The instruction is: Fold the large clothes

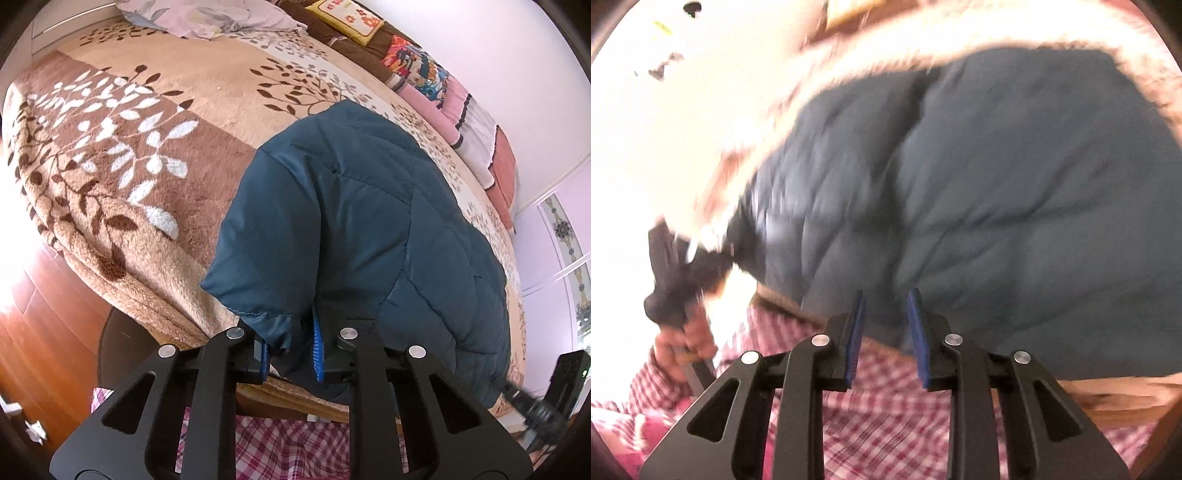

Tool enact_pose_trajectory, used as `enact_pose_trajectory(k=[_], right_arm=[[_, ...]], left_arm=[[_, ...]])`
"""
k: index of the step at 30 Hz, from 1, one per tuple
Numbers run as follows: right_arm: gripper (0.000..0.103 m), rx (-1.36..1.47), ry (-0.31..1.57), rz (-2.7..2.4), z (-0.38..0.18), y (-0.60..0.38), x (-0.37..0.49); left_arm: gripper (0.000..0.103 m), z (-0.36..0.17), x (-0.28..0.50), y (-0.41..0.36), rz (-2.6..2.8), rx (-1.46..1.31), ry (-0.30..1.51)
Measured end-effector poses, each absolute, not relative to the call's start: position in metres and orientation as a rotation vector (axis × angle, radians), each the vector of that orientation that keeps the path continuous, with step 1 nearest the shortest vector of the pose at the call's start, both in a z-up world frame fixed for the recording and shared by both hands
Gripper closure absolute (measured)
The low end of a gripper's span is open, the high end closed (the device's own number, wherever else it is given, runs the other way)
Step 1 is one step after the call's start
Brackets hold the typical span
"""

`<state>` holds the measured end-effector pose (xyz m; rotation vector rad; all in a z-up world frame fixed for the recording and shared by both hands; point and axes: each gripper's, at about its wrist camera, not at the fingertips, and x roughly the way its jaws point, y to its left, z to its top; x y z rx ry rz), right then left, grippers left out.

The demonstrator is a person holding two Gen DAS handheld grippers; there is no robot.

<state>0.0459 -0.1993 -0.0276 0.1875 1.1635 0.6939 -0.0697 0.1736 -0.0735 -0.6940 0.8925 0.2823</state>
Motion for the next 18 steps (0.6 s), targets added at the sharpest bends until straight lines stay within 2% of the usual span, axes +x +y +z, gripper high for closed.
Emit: enact_pose_trajectory(k=[7, 18], right_arm=[[0.077, 0.328, 1.095, 0.480, -0.022, -0.279, 0.081], [0.077, 0.397, 1.181, 0.419, -0.081, -0.299, 0.106]], left_arm=[[0.089, -0.056, -0.071, 0.167, 0.274, -0.640, 0.855], [0.092, 0.010, -0.065, 0.132, 0.211, -0.470, 0.718]])
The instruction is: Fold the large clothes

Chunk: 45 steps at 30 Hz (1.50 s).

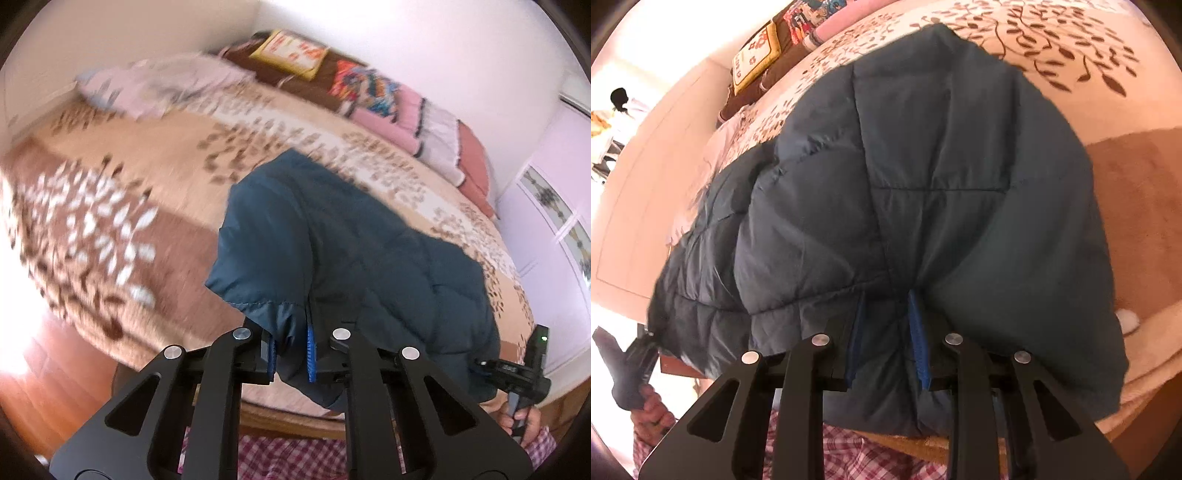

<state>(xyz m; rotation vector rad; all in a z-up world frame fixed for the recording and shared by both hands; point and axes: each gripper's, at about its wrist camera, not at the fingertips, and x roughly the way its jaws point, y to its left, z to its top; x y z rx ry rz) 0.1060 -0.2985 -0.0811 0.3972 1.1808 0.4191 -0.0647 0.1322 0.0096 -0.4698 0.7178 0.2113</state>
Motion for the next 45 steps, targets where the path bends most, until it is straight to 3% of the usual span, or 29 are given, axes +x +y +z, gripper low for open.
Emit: enact_pose_trajectory(k=[10, 15, 22, 33, 45], right_arm=[[0.077, 0.428, 1.182, 0.466, -0.089, -0.305, 0.107], [0.077, 0.445, 1.180, 0.480, -0.092, -0.310, 0.108], [0.077, 0.503, 1.188, 0.504, -0.097, -0.320, 0.111], [0.081, 0.637, 1.164, 0.450, -0.080, -0.402, 0.088], [0.080, 0.614, 1.121, 0.261, -0.075, -0.466, 0.048]], left_arm=[[0.093, 0.100, -0.042, 0.022, -0.065, -0.163, 0.519], [0.093, 0.114, -0.032, -0.056, -0.284, -0.037, 0.489], [0.093, 0.068, -0.001, -0.153, -0.544, 0.037, 0.603], [0.093, 0.004, 0.028, -0.179, -0.655, -0.148, 0.825], [0.092, -0.056, 0.040, -0.210, -0.680, -0.081, 0.973]])
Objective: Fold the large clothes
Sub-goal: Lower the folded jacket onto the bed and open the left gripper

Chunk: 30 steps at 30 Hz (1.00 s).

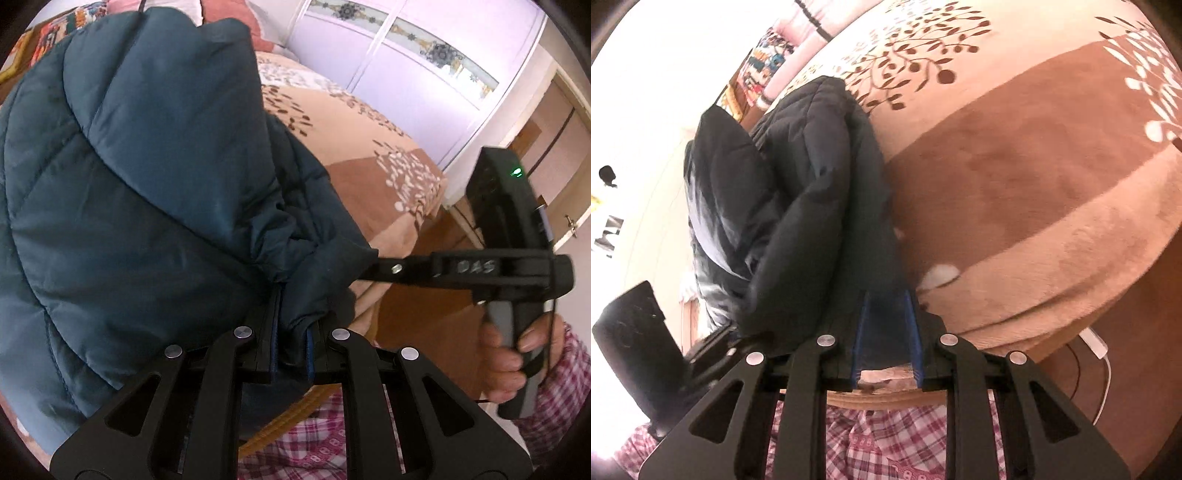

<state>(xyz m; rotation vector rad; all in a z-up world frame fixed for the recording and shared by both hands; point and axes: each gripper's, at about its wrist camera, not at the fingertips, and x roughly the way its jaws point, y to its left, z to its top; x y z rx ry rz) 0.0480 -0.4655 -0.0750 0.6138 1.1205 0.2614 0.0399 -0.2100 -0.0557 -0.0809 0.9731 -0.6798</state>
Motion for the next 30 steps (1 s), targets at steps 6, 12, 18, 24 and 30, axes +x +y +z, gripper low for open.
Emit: enact_pose_trajectory(k=[6, 12, 18, 24, 30], right_arm=[[0.080, 0.606, 1.080, 0.243, -0.052, -0.453, 0.045], [0.080, 0.568, 1.020, 0.310, -0.011, -0.434, 0.036], [0.080, 0.481, 1.017, 0.317, 0.006, -0.408, 0.042], [0.080, 0.390, 0.998, 0.355, 0.021, -0.379, 0.043], [0.080, 0.238, 1.025, 0.390, 0.021, -0.336, 0.047]], left_arm=[[0.090, -0.059, 0.037, -0.221, -0.668, -0.046, 0.972], [0.087, -0.050, 0.038, -0.229, -0.657, -0.056, 0.977], [0.058, -0.023, 0.022, -0.223, -0.705, -0.028, 0.985], [0.043, 0.007, 0.005, -0.184, -0.698, -0.097, 0.973], [0.042, 0.015, 0.006, -0.111, -0.494, -0.217, 0.922]])
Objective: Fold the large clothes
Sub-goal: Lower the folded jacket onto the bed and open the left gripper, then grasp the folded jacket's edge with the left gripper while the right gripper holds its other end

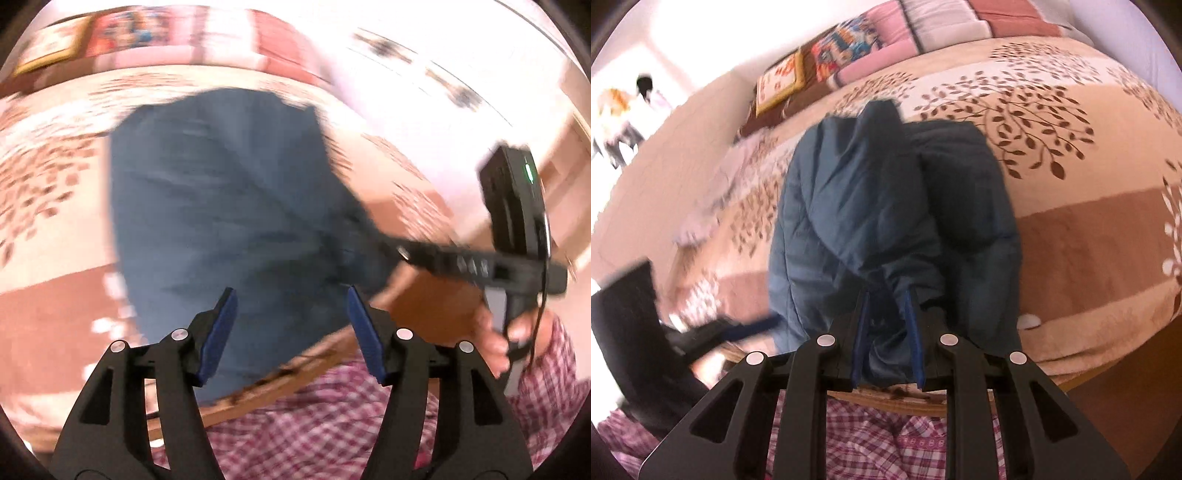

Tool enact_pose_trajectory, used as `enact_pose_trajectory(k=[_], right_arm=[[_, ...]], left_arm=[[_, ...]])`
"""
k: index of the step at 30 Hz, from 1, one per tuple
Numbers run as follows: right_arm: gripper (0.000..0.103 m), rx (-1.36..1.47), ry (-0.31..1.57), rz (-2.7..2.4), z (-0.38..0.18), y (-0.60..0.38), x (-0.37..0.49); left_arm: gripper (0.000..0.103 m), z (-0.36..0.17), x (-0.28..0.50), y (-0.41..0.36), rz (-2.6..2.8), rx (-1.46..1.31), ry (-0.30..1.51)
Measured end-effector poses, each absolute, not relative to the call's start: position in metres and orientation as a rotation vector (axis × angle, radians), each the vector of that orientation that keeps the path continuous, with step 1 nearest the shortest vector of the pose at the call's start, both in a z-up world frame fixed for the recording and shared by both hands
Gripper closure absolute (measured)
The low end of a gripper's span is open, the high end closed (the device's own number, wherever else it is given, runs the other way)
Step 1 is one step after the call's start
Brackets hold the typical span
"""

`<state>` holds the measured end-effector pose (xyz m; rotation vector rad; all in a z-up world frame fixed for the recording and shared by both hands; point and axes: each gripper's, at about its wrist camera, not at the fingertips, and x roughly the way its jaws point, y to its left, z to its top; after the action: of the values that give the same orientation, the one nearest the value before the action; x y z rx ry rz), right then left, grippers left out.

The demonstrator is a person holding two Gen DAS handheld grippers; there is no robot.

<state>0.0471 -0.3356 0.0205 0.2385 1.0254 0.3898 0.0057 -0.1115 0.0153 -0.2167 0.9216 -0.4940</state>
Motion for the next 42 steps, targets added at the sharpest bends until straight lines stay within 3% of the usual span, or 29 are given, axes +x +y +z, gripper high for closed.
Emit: enact_pose_trajectory(k=[7, 13, 26, 32, 37, 42], right_arm=[[0.082, 0.114, 1.101, 0.307, -0.013, -0.316, 0.056], [0.084, 0.106, 1.159, 0.250, -0.043, -0.320, 0.065], [0.086, 0.232, 1.226, 0.271, -0.078, -0.341, 0.081], [0.086, 0.241, 1.226, 0.272, -0.080, -0.344, 0.084], [0.086, 0.251, 1.223, 0.263, -0.079, -0.343, 0.082], [0.086, 0.264, 1.219, 0.252, -0.074, -0.341, 0.078]], left_arm=[[0.040, -0.019, 0.009, -0.037, -0.213, -0.372, 0.980], [0.040, -0.046, 0.013, -0.021, -0.188, -0.423, 1.032], [0.018, -0.070, 0.030, -0.031, -0.233, -0.528, 1.093], [0.017, -0.073, 0.037, -0.026, -0.239, -0.569, 1.079], [0.004, -0.082, 0.045, -0.033, -0.198, -0.498, 1.070], [0.004, -0.083, 0.047, -0.033, -0.188, -0.498, 1.071]])
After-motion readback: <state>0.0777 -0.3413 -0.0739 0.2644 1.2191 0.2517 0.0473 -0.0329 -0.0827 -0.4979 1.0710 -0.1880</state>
